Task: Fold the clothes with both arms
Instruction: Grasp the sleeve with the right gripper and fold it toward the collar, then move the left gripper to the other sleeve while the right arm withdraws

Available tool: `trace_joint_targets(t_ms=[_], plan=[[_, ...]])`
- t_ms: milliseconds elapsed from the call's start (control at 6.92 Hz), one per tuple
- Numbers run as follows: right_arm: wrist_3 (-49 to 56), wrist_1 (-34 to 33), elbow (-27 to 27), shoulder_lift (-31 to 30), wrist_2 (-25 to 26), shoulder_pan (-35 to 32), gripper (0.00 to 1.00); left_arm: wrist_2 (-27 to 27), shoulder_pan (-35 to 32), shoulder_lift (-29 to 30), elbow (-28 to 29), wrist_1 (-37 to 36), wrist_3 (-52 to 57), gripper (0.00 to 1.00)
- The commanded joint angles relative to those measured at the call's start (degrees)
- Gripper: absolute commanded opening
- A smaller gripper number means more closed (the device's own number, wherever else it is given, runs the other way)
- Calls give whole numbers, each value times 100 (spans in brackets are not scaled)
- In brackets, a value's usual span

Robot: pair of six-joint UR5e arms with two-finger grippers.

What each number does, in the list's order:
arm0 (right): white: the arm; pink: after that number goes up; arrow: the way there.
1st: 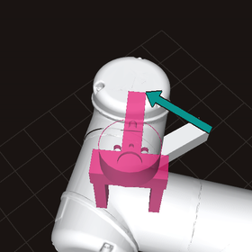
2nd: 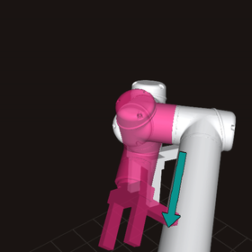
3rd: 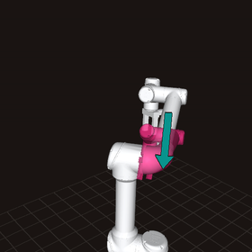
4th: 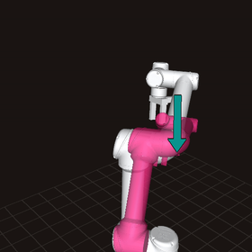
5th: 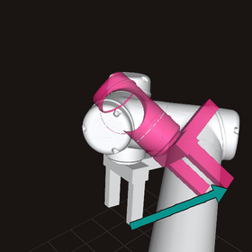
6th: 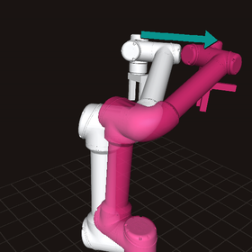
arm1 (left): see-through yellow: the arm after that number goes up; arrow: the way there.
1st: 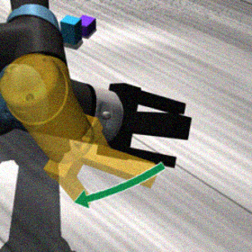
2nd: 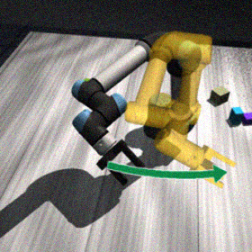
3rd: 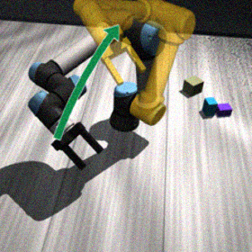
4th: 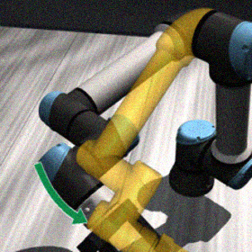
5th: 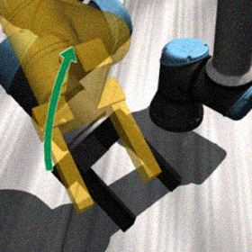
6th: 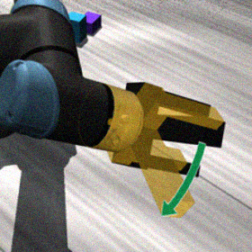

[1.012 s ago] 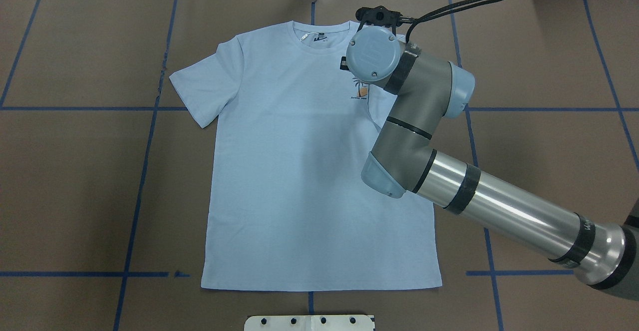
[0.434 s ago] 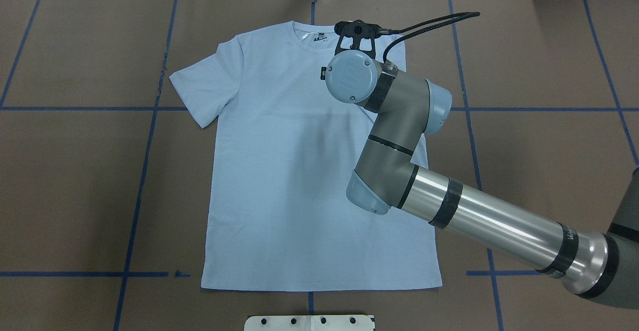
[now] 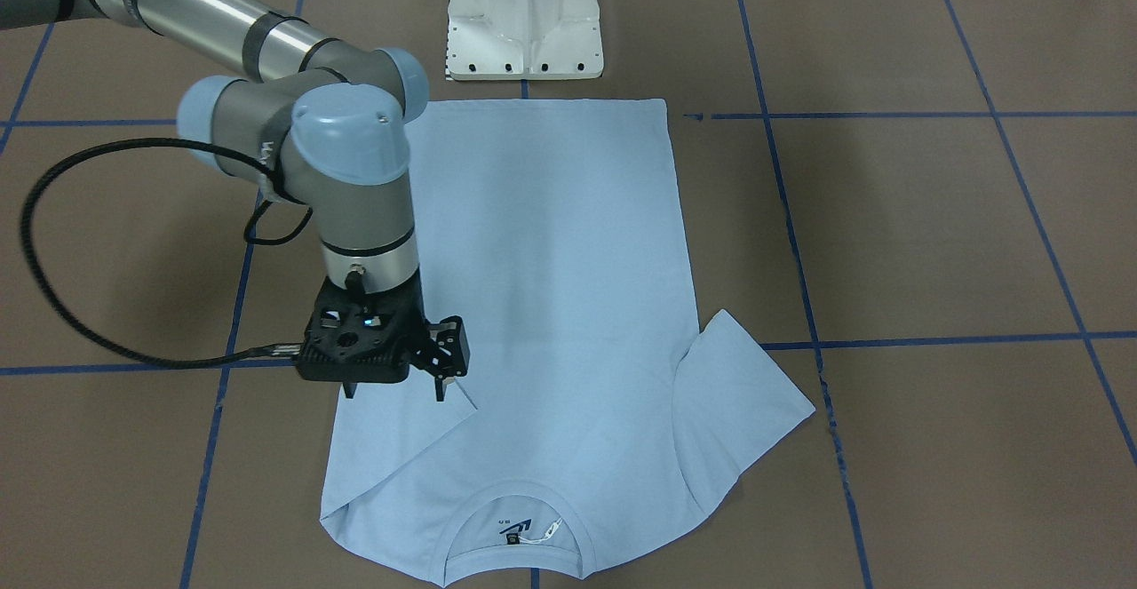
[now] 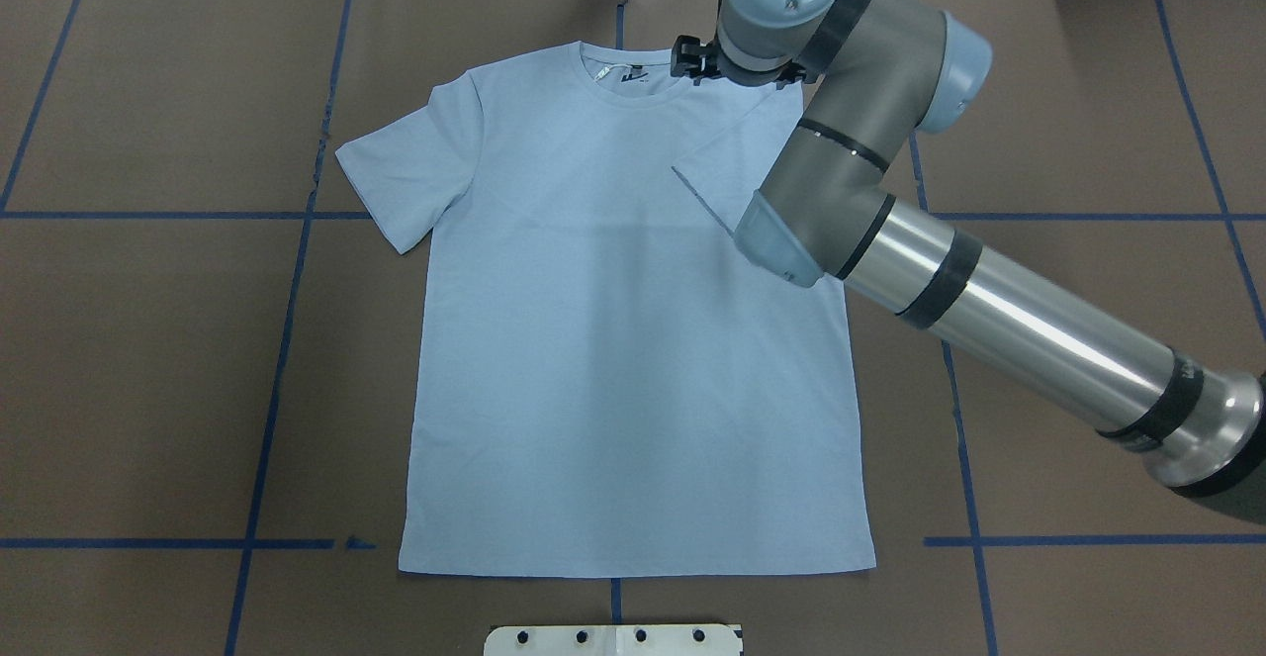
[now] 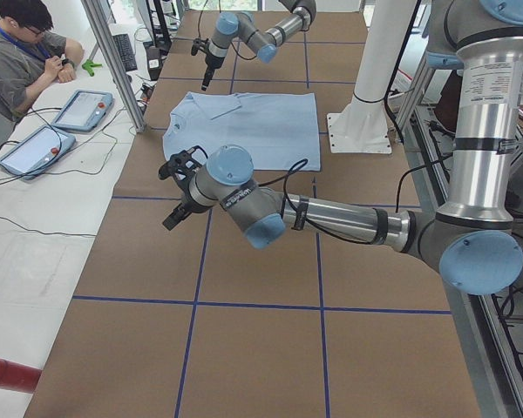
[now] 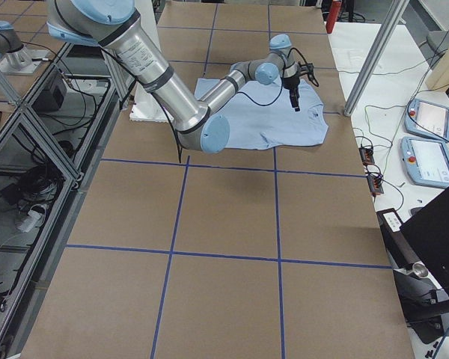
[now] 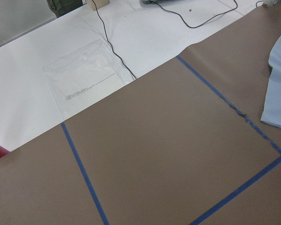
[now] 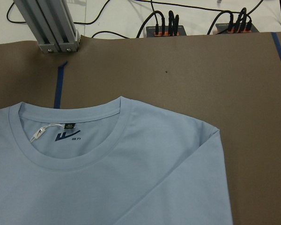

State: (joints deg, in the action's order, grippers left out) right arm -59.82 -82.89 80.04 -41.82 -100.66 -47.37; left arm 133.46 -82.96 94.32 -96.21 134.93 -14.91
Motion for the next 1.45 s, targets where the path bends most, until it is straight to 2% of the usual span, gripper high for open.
trace_joint_targets(t_ms=[0,145,289,578,723,1301], plan=[[1396,-717,501,-254,-1223,-997,100,-1035,1022,647,268,25,-2216,99],[1977,-746,896,-727,-1646,-1402,100,-1581,1584,962,513,60,-3149,84],[2410,-746,1187,-1140,-1720,-1685,100,-1795,2016,1357,933,86,-3855,60],[3446,-685,1312,-1696,-2289,-2151,100,-2680,2781,1938,1602,191,-4597,56],[3434,-676,1417,-1811,-2266,-2162,100,-2999,2985,2097,2023,427,-4635,57],[3416,-667,1497,-1900,-2248,-2171,100,-3406,3382,2450,2737,570,-4635,57]])
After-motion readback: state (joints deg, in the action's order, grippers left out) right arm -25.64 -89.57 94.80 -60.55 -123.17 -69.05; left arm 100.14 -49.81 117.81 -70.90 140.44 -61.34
